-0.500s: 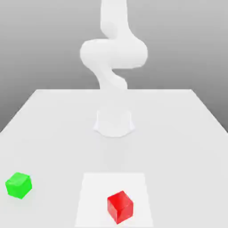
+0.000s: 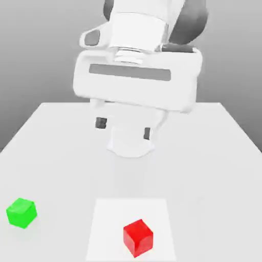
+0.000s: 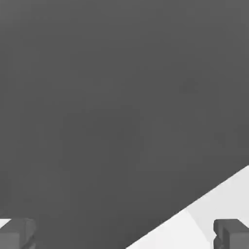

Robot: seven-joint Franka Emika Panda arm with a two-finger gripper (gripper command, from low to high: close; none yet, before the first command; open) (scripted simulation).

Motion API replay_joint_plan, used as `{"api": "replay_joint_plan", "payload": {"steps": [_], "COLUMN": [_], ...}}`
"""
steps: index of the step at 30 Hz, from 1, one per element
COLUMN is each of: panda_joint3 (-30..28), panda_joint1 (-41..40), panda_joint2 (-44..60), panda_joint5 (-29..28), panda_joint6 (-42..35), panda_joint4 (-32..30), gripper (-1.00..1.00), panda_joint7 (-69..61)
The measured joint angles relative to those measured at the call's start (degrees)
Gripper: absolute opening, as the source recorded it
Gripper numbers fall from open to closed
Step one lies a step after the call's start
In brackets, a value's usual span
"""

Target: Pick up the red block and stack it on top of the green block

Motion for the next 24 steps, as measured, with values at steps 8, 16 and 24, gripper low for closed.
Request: {"api": "replay_joint_plan", "payload": {"steps": [8, 16, 24], "panda_joint3": [0.20, -4.46, -3.17], "panda_joint1": [0.30, 4.26, 3.34], "panda_joint2": [15.57, 29.21, 26.52], "panda_joint5": [1.00, -2.63, -0.79], "panda_joint6": [6.91, 16.94, 14.91], "panda_joint4": [-3.97, -3.35, -3.81], "gripper": [0.00, -1.00, -1.00], "panda_joint7": [16.42, 23.74, 22.44]}}
